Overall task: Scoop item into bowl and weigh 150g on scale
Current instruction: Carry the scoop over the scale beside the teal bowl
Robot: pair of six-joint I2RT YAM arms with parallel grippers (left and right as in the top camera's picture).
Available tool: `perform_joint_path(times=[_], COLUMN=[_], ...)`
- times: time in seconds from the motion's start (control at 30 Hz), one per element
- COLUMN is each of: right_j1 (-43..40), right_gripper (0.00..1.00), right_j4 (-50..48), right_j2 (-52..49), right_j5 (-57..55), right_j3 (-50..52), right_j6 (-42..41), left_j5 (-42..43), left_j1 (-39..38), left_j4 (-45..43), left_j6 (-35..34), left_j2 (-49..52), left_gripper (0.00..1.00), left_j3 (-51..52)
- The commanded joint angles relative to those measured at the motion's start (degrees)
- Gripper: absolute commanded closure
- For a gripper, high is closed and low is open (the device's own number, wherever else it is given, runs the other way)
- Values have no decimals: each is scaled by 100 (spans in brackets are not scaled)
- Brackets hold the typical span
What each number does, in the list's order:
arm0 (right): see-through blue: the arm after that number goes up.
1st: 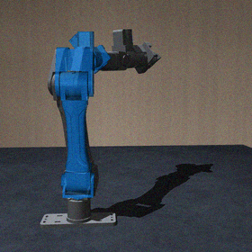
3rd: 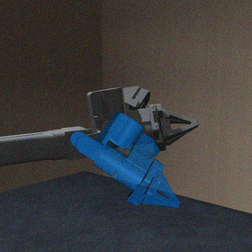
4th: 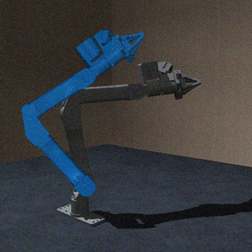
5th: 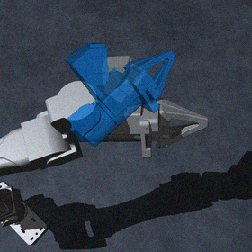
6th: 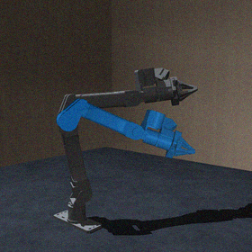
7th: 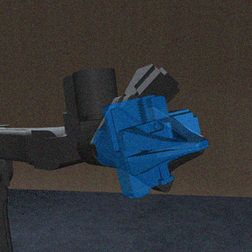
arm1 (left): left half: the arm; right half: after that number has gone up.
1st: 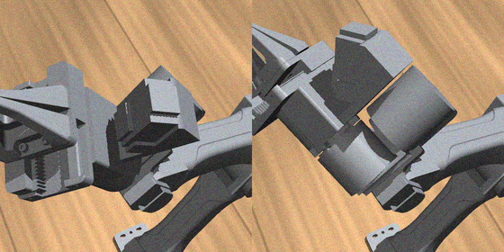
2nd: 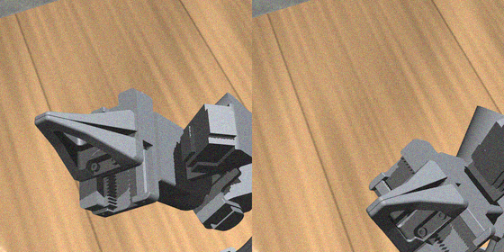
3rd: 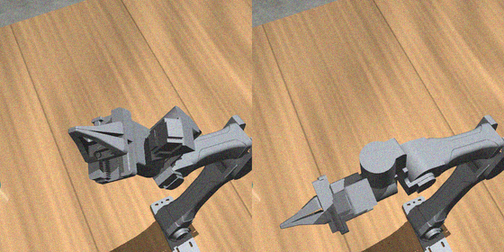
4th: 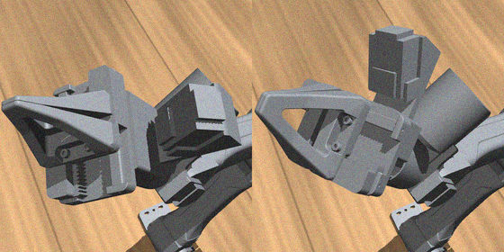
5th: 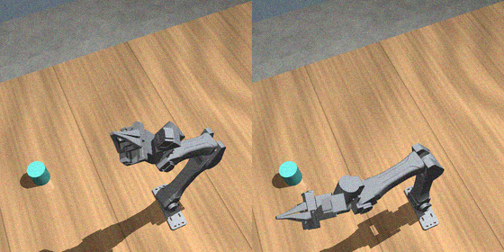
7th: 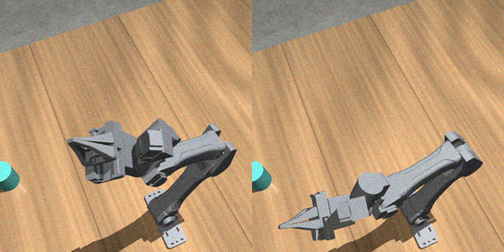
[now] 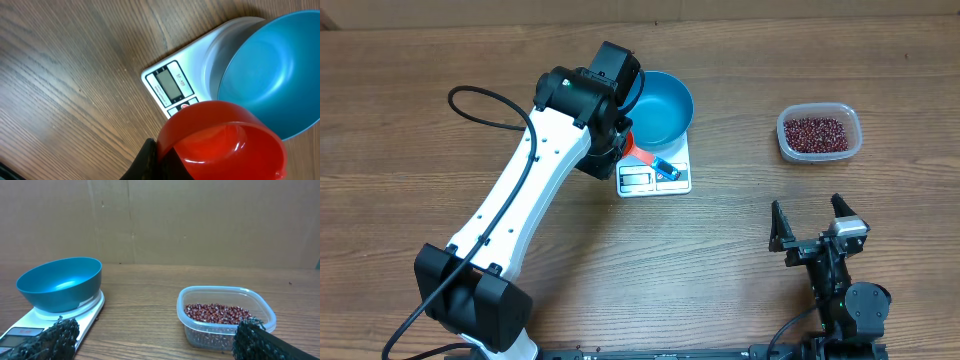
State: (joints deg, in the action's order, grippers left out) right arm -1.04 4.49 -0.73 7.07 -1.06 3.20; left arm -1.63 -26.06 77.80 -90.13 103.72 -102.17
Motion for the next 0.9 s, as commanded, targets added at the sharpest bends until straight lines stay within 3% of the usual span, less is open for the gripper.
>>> perform_joint_path(times=[0.0,0.87], right_j1=[35,33], right_gripper=[0,0], right_j4=[-26,-26], right_j2=[57,57], right_j5=[-42,-42], right_j3=[61,61], right_j6=[-37,-37], left_j5=[175,168], left_j1=[-31,-439], left_j4=[20,42], left_j6=[-382,-1300], left_j2=[-24,-24], left_gripper=[96,95], left_j3=[-116,-116])
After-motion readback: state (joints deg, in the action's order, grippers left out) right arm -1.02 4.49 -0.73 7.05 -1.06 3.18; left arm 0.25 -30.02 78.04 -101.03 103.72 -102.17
